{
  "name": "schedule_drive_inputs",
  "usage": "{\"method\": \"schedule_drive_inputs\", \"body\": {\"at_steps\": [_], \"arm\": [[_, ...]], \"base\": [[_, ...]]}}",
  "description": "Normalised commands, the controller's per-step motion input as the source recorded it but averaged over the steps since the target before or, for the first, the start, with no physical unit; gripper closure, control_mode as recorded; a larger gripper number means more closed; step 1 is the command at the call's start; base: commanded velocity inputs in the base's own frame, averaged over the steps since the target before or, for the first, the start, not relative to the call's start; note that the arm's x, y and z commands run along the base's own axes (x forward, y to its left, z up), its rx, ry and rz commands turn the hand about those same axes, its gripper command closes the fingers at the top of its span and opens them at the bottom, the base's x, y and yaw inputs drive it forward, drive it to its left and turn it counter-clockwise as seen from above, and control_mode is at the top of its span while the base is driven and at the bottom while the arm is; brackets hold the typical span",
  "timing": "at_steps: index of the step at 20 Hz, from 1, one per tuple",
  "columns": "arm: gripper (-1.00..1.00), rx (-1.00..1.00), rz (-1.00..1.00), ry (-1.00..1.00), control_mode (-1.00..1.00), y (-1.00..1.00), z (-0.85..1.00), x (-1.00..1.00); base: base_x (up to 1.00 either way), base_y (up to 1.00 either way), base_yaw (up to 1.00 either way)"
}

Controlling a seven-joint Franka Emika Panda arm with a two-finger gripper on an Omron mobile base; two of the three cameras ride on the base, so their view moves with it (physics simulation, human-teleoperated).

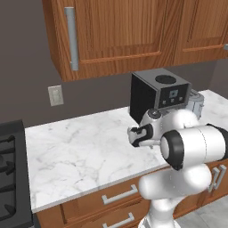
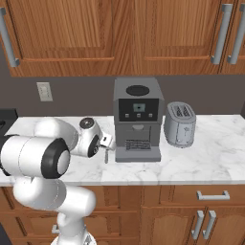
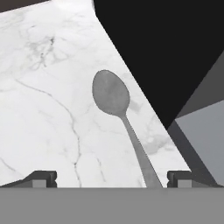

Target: Take the fork and place it on the left side of the plate. Then take the spoon and place it on the right side of the plate. Make sure they're directly next to the plate.

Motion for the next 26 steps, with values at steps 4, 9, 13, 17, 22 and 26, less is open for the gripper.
{"method": "schedule_drive_inputs", "body": {"at_steps": [4,9,13,17,22,26], "arm": [[-1.0,0.0,0.0,0.0,-1.0,0.0,-0.19,0.12],[-1.0,0.0,0.0,0.0,-1.0,0.0,-0.08,0.07],[-1.0,0.0,0.0,0.0,-1.0,0.0,0.0,0.01],[-1.0,0.0,0.0,0.0,-1.0,0.0,0.0,0.12],[-1.0,0.0,0.0,0.02,-1.0,0.0,0.0,0.21],[-1.0,0.0,0.0,0.06,-1.0,0.0,0.0,0.22]], "base": [[0.0,0.0,0.0],[0.0,0.0,0.0],[0.0,0.0,0.0],[0.0,0.0,0.0],[0.0,0.0,0.0],[0.0,0.0,0.0]]}}
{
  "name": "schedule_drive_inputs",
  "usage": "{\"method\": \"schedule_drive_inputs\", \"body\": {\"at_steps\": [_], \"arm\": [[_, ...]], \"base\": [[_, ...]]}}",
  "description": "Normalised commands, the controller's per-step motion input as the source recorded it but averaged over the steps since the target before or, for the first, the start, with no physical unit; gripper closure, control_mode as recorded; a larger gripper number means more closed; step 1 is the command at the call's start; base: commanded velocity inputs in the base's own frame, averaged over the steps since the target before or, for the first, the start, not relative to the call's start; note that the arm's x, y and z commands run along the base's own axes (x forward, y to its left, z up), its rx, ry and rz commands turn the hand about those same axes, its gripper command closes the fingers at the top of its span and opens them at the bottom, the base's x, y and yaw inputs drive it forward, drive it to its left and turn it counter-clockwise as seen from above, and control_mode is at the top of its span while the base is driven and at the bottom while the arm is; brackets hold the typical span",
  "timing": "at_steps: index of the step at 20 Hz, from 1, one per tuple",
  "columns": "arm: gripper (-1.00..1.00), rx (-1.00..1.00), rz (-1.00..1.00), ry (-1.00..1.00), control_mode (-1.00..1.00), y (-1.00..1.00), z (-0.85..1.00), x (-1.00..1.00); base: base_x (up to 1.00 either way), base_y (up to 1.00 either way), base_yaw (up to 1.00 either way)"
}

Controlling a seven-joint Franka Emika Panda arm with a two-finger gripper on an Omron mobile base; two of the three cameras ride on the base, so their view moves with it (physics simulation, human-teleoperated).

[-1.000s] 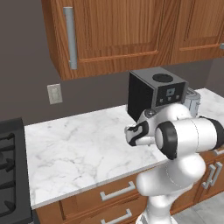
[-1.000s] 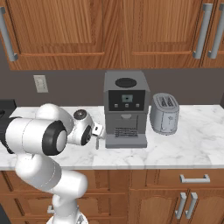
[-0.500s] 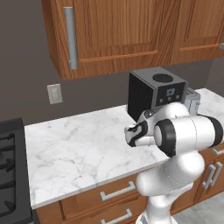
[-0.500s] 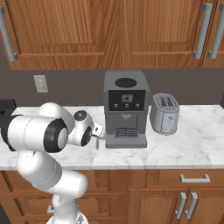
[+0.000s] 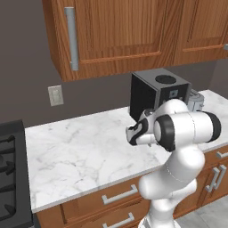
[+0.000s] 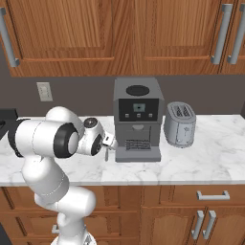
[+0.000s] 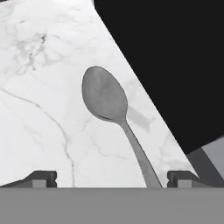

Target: Take the fork and place it on the left side of the plate. Then take the spoon and place it on the right side of the plate. Make sure they're directly next to the plate.

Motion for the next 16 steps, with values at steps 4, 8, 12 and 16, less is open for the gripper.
{"method": "schedule_drive_inputs", "body": {"at_steps": [4,8,12,16], "arm": [[-1.0,0.01,0.0,0.1,-1.0,0.0,-0.04,0.01],[-1.0,0.01,0.0,0.09,-1.0,0.0,-0.13,0.0],[-1.0,0.01,0.0,0.06,-1.0,0.0,-0.09,0.02],[1.0,0.0,0.0,0.05,-1.0,0.01,-0.08,0.13]], "base": [[0.0,0.0,0.0],[0.0,0.0,0.0],[0.0,0.0,0.0],[0.0,0.0,0.0]]}}
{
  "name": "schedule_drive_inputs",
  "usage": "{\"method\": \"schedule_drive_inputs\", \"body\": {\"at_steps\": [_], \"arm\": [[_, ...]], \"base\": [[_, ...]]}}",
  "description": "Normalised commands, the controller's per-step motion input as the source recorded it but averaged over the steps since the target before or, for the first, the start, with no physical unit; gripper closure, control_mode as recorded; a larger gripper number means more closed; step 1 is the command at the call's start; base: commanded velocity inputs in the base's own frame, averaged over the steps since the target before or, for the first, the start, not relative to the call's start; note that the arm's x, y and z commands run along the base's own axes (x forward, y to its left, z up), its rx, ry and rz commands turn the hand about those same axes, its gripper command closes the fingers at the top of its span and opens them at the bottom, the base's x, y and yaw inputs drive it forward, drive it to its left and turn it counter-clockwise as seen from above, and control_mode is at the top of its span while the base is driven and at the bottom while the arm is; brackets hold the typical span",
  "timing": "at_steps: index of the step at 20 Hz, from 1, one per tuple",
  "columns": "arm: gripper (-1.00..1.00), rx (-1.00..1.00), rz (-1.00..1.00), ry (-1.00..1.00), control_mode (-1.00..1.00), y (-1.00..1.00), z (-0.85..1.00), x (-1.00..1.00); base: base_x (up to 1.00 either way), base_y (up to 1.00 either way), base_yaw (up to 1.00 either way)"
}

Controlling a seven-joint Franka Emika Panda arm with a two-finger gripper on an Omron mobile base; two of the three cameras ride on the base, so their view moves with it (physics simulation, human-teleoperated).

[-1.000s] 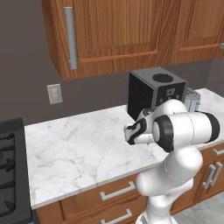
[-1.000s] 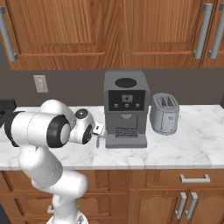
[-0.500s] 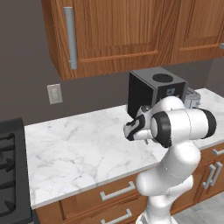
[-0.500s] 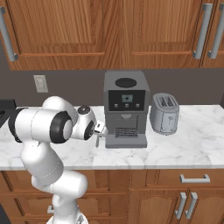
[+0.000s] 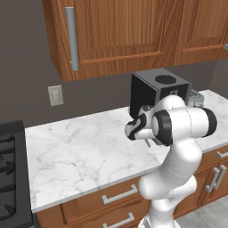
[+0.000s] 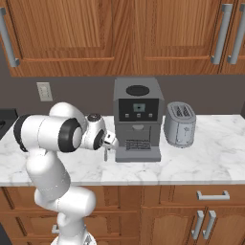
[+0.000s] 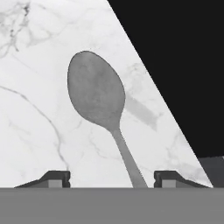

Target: Take the fork and place it on the left side of the plate. Then take the spoon and place it on the right side of the plate. Make sure they're directly next to the plate.

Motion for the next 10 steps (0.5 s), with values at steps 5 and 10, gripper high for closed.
{"method": "schedule_drive_inputs", "body": {"at_steps": [5,10], "arm": [[1.0,0.0,0.0,0.01,-1.0,0.0,-0.16,-0.06],[1.0,0.03,0.01,0.0,-1.0,0.03,0.0,-0.28]], "base": [[0.0,0.0,0.0],[0.0,0.0,0.0]]}}
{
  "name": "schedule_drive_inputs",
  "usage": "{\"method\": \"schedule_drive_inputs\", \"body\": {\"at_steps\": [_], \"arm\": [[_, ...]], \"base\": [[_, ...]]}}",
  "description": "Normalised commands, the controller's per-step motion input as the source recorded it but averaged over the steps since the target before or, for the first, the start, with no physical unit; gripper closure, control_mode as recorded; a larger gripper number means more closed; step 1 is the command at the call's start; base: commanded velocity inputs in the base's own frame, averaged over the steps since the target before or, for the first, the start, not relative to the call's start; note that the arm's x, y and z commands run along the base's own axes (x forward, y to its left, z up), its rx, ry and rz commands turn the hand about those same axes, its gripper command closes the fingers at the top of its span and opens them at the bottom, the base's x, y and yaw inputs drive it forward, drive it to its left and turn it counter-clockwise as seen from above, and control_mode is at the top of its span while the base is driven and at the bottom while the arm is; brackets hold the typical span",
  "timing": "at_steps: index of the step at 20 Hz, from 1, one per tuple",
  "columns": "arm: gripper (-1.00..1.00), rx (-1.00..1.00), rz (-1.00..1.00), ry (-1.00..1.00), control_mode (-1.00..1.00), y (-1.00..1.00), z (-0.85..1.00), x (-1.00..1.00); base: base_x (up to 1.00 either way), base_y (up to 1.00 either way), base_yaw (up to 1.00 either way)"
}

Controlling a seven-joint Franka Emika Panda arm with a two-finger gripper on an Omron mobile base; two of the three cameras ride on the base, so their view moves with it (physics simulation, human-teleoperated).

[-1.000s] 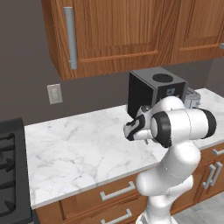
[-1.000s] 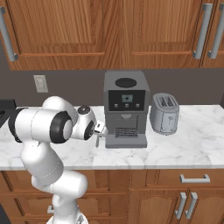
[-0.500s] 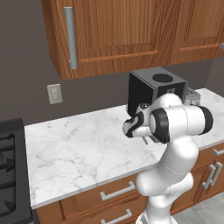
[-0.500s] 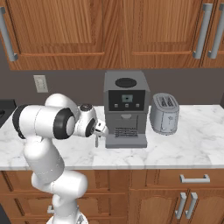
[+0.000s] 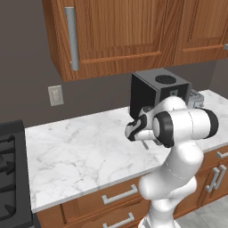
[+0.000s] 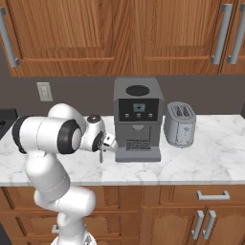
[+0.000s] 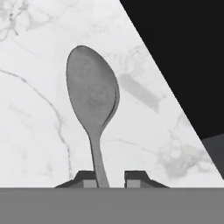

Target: Take the fork and place it on the left side of the plate. Then take the spoon and place it on the right side of the plate. Make sure they're directly next to the plate.

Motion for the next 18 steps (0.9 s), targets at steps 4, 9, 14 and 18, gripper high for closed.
{"method": "schedule_drive_inputs", "body": {"at_steps": [4,9,14,18], "arm": [[1.0,0.07,0.02,0.0,-1.0,0.15,0.26,-0.19],[1.0,0.06,0.02,0.0,-1.0,0.39,0.91,-0.05],[1.0,0.11,0.01,0.05,-1.0,0.34,0.98,-0.33],[1.0,0.1,0.0,0.12,-1.0,0.35,0.57,-0.72]], "base": [[0.0,0.0,0.0],[0.0,0.0,0.0],[0.0,0.0,0.0],[0.0,0.0,0.0]]}}
